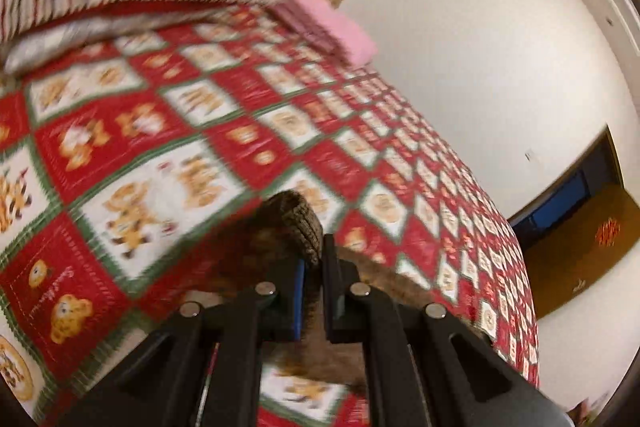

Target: Fold small clothes

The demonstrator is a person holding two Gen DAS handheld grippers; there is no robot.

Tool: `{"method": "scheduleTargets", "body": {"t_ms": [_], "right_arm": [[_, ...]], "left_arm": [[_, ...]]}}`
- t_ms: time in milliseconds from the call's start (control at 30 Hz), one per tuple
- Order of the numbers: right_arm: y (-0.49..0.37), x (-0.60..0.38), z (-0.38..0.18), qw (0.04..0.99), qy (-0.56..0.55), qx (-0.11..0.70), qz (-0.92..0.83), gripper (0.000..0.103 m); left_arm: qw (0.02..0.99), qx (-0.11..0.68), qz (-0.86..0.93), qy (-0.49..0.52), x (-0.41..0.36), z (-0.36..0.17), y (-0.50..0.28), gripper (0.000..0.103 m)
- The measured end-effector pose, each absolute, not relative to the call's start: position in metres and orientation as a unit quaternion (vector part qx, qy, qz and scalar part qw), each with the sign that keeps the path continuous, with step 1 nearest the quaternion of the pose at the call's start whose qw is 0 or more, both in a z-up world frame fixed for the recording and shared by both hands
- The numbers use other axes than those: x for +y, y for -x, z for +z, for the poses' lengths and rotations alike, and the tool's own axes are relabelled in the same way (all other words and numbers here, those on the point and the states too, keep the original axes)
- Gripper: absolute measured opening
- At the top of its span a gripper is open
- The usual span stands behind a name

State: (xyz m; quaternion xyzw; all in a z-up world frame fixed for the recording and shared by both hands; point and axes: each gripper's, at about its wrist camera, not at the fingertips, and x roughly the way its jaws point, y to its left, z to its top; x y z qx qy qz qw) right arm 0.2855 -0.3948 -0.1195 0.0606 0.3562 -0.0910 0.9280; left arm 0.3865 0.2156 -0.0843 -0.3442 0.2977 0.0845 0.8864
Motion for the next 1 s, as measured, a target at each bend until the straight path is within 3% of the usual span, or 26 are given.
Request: {"method": "scheduleTargets", "body": {"t_ms": [133, 467, 867, 967, 1000], "right_arm": [[-0.278, -0.418, -0.122, 0.928, -0.119, 0.341, -0.090, 0.076], [-0.277, -0.412, -0.128, 0.927, -0.110, 0.344, -0.101, 0.077], [-0.284, -0.408, -0.135, 0.919, -0.097, 0.364, -0.114, 0.077], [-0.285, -0.406, -0.135, 0.918, -0.093, 0.368, -0.114, 0.077], [-0.286, -0.406, -0.136, 0.918, -0.092, 0.369, -0.113, 0.077]], "left_arm": [[0.897, 0.291, 0.057, 0.329, 0.177, -0.057, -0.396, 0.007], [0.906, 0.295, -0.025, 0.303, 0.056, -0.033, -0.407, 0.007], [0.913, 0.367, -0.084, 0.156, -0.122, -0.101, -0.401, 0.008], [0.904, 0.408, -0.085, 0.093, -0.152, -0.120, -0.396, 0.012], [0.901, 0.417, -0.094, 0.066, -0.158, -0.122, -0.391, 0.023]]}}
